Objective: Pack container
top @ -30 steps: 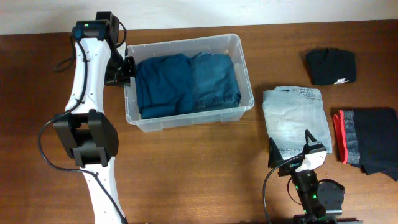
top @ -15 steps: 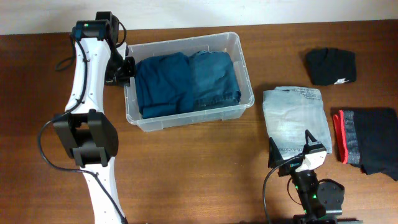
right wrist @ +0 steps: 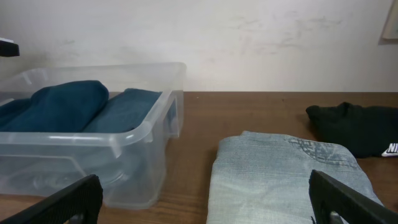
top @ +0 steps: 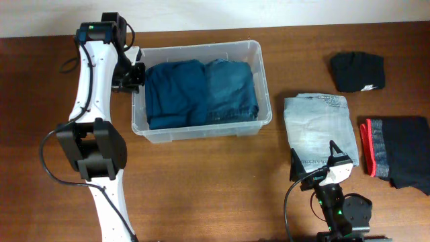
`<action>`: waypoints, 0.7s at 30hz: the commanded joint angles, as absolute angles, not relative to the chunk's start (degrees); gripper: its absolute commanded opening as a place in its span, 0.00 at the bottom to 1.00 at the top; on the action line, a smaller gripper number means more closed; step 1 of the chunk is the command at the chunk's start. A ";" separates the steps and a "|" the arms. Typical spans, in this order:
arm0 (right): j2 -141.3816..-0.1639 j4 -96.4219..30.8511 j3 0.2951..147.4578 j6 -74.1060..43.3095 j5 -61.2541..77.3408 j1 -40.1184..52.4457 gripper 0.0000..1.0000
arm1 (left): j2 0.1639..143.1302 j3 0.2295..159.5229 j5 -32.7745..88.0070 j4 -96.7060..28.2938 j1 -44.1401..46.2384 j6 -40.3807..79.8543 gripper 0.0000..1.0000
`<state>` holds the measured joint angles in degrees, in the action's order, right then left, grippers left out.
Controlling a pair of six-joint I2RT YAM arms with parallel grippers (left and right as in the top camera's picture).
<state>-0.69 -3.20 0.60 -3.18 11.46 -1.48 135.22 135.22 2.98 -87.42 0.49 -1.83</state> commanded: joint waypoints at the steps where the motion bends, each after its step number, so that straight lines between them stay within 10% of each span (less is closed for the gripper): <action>1: -0.21 -3.60 0.32 -3.22 10.94 -1.91 0.99 | 135.55 134.93 1.72 -88.09 0.21 -8.32 0.01; 21: -0.21 -3.60 0.32 -3.22 10.94 -1.91 0.98 | 135.55 134.93 2.17 -88.99 0.21 -0.62 0.04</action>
